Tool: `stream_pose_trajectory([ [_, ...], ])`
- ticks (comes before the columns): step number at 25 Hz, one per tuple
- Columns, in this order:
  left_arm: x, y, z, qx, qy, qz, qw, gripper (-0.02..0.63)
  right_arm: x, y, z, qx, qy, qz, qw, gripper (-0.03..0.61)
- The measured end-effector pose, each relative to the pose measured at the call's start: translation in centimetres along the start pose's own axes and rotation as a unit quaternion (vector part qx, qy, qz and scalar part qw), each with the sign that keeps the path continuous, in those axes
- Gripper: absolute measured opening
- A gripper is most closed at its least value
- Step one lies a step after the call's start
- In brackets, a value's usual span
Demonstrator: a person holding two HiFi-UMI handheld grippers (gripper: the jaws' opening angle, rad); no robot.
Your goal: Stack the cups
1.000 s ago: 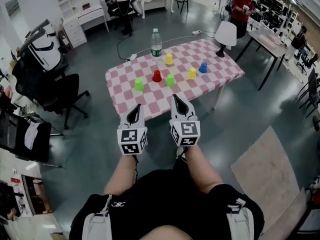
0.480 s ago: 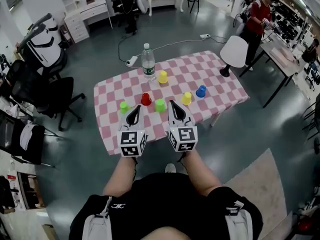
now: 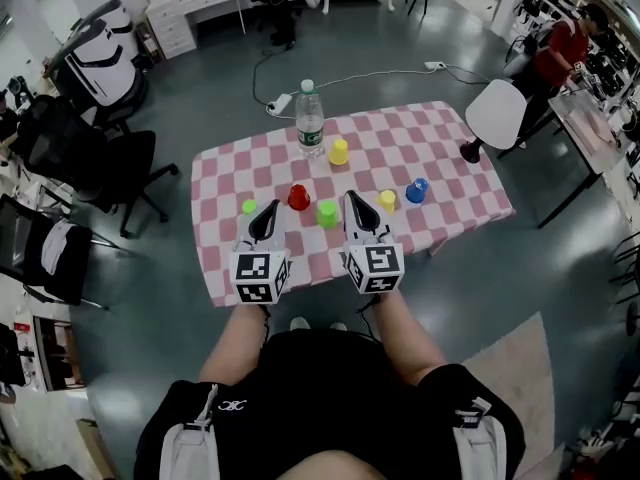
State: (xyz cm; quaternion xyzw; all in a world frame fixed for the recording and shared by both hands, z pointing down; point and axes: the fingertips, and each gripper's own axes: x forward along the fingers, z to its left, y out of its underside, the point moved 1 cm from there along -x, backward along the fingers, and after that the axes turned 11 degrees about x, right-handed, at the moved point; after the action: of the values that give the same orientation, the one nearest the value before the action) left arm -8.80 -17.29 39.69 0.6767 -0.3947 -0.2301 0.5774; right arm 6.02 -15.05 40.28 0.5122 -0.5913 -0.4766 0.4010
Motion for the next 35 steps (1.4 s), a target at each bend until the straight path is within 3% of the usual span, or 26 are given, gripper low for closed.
stream_pose_trajectory([
  [2, 0.5, 0.4, 0.6, 0.001, -0.002, 0.003, 1.0, 0.015, 1.0, 0.5, -0.3, 0.0, -0.008, 0.006, 1.0, 0.009],
  [5, 1.0, 1.2, 1.1, 0.0, -0.002, 0.012, 0.9999, 0.015, 2.4, 2.3, -0.7, 0.005, -0.024, 0.037, 0.999, 0.186],
  [7, 1.2, 1.6, 1.4, -0.001, -0.003, 0.016, 0.9999, 0.015, 3.3, 3.9, -1.2, 0.001, -0.027, 0.066, 0.997, 0.228],
  [19, 1.8, 5.1, 2.9, -0.017, -0.02, 0.056, 0.9981, 0.015, 6.4, 15.1, -3.9, -0.012, 0.0, 0.203, 0.979, 0.247],
  [35, 1.5, 7.3, 4.8, -0.019, -0.059, 0.084, 0.9946, 0.015, 9.0, 26.0, -6.5, -0.013, 0.017, 0.317, 0.948, 0.247],
])
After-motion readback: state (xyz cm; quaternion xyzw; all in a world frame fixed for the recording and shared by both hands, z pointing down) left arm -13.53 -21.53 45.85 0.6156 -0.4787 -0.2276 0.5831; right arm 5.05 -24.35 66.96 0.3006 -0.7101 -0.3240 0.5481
